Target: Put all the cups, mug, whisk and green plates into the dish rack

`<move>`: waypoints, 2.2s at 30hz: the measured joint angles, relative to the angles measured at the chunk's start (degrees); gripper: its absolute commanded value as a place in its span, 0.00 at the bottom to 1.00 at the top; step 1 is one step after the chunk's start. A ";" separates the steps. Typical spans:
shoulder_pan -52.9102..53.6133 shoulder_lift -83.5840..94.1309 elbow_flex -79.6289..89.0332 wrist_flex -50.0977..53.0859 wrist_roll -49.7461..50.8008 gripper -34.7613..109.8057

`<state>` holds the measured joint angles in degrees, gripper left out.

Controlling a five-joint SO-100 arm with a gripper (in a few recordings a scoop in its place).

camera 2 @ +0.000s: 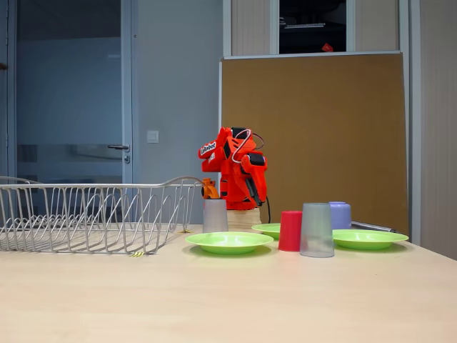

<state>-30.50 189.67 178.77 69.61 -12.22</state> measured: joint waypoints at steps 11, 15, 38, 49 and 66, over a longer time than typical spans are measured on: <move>5.27 -21.18 -26.63 1.58 -2.90 0.24; 5.19 -40.61 -43.07 1.58 -11.43 0.24; 0.88 -111.36 -103.97 1.67 32.61 0.44; -8.53 -131.13 -124.98 13.10 81.56 0.52; -6.59 -136.85 -125.42 2.02 75.94 0.52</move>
<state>-37.09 52.82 53.35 71.63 63.72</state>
